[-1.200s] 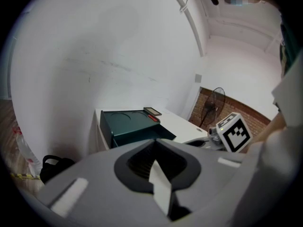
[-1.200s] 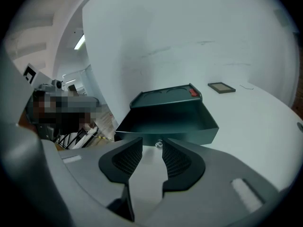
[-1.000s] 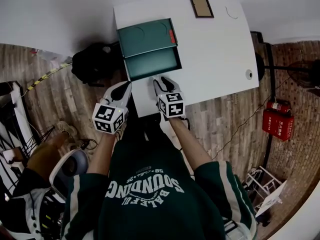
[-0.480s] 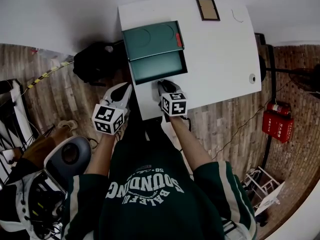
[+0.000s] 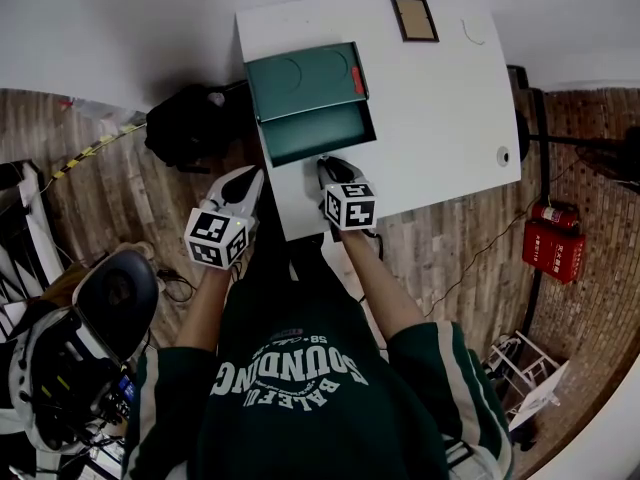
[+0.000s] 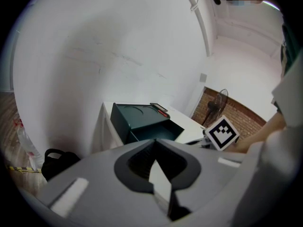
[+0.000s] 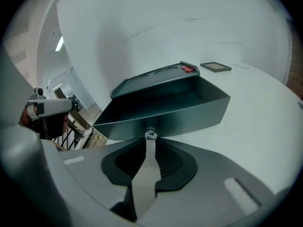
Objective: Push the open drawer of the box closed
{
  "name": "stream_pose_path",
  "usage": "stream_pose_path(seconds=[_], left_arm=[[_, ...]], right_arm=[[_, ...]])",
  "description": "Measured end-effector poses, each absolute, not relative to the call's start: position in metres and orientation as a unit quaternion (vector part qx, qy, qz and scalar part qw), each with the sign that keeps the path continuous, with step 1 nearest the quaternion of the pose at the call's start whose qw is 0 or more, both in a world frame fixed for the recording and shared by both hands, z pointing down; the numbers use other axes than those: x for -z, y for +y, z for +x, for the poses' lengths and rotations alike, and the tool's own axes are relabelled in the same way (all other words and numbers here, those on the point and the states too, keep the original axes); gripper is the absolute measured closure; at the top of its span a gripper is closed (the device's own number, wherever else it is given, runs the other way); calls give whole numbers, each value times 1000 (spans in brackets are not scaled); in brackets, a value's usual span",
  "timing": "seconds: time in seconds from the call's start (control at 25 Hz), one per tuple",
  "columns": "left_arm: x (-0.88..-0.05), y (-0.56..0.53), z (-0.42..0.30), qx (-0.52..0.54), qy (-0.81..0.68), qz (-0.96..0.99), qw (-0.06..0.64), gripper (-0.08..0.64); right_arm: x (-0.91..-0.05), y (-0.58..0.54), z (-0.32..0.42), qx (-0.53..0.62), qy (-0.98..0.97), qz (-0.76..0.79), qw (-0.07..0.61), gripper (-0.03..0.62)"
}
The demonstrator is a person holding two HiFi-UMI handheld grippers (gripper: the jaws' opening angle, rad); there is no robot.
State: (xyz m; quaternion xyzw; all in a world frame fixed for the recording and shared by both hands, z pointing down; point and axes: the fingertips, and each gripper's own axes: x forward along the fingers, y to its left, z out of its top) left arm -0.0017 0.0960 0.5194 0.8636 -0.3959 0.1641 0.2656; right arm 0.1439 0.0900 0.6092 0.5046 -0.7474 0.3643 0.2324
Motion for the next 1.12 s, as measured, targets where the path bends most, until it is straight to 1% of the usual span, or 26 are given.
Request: stream_pose_path(seconds=[0.24, 0.44, 0.68, 0.92, 1.12], left_arm=[[-520, 114, -16, -155, -403, 862, 266, 508], [-541, 85, -39, -153, -406, 857, 277, 508], [-577, 46, -89, -153, -405, 850, 300, 508], [-556, 70, -59, -152, -413, 850, 288, 508], [-556, 70, -58, -154, -413, 849, 291, 508]], right_arm=[[-608, 93, 133, -350, -753, 501, 243, 531], [-626, 55, 116, -354, -747, 503, 252, 531], [-658, 5, 71, -363, -739, 501, 268, 531], [-636, 14, 101, -358, -746, 502, 250, 531], [-634, 4, 101, -361, -745, 506, 242, 529]])
